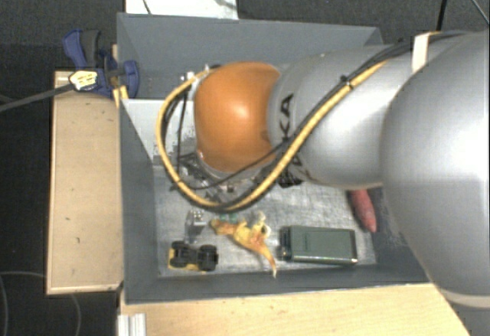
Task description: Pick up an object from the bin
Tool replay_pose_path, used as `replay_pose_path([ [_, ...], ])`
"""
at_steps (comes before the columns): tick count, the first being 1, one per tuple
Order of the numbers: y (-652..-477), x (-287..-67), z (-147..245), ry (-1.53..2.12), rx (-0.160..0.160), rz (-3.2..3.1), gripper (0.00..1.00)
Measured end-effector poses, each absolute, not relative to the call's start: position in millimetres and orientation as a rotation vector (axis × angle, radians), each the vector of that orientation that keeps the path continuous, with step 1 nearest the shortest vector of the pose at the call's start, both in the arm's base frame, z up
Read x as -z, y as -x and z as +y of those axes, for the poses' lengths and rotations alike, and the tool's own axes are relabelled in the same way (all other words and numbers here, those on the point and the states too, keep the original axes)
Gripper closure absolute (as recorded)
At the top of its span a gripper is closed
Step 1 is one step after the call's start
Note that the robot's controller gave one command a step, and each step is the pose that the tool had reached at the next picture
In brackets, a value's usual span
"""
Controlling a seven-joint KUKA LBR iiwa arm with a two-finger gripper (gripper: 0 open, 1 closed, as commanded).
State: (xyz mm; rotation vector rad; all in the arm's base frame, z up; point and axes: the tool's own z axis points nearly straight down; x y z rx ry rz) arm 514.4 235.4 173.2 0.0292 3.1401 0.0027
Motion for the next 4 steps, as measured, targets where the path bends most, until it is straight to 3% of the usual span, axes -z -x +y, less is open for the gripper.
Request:
replay_pose_path([
  [1, -514.4, -173.2, 235.4, -0.03, -0.003, 3.14, 0.0],
  [2, -510.8, -158.3, 228.5, 0.129, -0.006, 3.13, 0.0],
  [3, -503.6, -113.9, 204.8, 0.372, -0.001, 3.116, 0.0],
  [4, -491.9, -92.5, 200.5, 0.097, -0.004, 3.131, 0.0],
])
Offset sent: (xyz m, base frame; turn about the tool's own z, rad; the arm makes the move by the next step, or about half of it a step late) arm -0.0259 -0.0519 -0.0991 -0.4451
